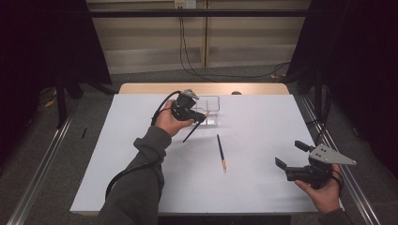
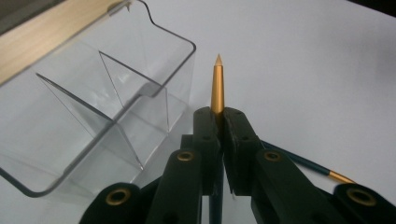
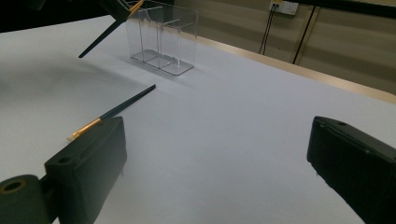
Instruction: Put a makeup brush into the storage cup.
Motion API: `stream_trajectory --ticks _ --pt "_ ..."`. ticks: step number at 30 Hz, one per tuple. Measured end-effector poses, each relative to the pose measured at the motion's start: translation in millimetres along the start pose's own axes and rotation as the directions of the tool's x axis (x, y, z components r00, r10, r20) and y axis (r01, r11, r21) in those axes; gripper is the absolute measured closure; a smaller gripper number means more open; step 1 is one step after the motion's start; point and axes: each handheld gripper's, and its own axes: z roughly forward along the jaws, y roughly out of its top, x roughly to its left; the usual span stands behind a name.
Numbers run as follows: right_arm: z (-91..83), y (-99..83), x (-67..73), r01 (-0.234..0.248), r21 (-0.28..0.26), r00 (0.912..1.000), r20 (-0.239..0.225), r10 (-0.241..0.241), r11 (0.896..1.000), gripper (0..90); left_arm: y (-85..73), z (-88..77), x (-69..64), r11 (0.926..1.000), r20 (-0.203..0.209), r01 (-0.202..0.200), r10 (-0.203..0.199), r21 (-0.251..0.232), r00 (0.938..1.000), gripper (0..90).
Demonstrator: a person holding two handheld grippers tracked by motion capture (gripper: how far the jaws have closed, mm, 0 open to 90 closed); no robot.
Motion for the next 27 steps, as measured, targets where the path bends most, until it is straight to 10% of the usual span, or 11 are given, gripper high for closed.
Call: stream_trajectory --ticks 15,27 --pt "-0.2 -0.1 -0.1 0.001 0.003 1.0000 -0.002 -0.001 1.000 4.3 -0.2 -10.4 -0.6 0.9882 -0.030 0.038 -0.043 -0.148 0.9986 84.3" --pt "-0.6 0.1 -0.4 0.000 0.001 1.0000 0.006 0.000 1.000 4.3 -1.1 -16.0 0.3 0.9595 -0.037 0.075 -0.088 -0.272 0.9954 84.3"
